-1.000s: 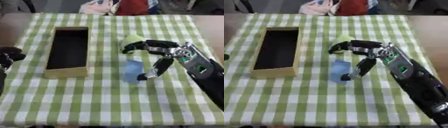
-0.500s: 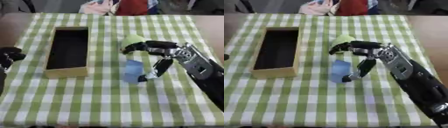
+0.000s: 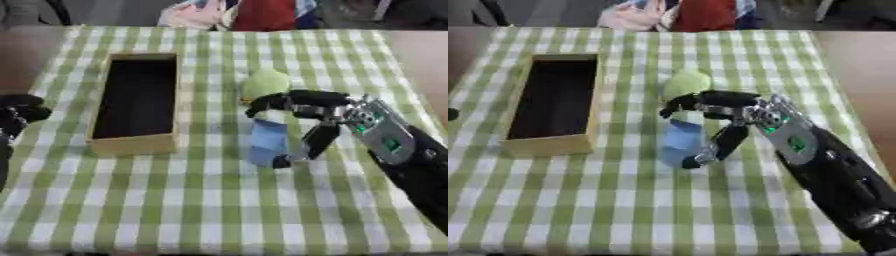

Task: Pick up objects on the table and place them in the box.

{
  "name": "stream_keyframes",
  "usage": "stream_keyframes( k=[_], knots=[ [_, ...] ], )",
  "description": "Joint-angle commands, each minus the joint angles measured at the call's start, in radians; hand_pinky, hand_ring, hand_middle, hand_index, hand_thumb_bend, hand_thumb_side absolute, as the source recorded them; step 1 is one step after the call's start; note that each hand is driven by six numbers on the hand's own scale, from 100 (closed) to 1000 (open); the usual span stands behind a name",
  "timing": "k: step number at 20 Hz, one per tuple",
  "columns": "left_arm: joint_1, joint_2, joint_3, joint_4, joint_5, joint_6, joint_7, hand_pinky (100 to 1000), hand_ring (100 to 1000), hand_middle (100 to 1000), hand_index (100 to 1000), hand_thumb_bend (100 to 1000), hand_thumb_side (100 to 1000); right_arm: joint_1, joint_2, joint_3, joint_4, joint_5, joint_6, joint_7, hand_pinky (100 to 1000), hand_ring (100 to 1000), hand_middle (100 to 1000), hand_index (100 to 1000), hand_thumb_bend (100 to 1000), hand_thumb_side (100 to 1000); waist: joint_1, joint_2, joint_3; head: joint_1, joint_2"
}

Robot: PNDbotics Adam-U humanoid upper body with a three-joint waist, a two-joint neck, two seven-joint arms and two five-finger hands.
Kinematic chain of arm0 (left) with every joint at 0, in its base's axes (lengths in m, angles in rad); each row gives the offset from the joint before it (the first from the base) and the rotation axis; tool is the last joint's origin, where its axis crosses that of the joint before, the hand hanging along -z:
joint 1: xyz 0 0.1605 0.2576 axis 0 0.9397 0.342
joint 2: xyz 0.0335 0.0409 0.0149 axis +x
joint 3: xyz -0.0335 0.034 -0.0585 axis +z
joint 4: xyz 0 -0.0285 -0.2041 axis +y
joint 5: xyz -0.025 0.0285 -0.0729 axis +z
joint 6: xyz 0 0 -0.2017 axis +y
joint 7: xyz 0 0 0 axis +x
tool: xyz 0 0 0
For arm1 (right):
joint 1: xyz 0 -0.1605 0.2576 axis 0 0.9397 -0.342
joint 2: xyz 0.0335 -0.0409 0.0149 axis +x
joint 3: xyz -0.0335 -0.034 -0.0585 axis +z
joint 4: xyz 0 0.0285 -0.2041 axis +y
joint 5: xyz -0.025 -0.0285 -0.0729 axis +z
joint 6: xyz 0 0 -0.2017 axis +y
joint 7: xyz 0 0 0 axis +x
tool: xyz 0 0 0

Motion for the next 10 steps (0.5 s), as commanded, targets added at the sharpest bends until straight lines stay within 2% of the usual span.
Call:
stream_keyframes(
  k=[1,4,10],
  knots=[
    [-0.008,0.019,-0.003,-0.015,0.0,-0.002,-0.002,769,661,638,696,100,913,-0.011,-0.006,-0.005,0.004,0.037,-0.017,-0.023,906,1000,818,935,540,563,0.003,-0.011,0.001,-0.002,-0.009],
    [-0.009,0.018,-0.004,-0.015,0.0,-0.002,-0.003,769,662,638,696,100,913,-0.01,0.0,-0.004,0.011,0.07,-0.026,-0.055,898,1000,794,919,532,557,0.004,-0.01,0.002,-0.003,-0.01],
    [-0.009,0.018,-0.004,-0.015,0.0,-0.003,-0.004,769,662,639,696,100,912,-0.008,0.008,-0.006,0.027,0.131,-0.03,-0.131,839,1000,664,853,506,525,0.006,-0.01,0.003,-0.004,-0.01]
  ],
)
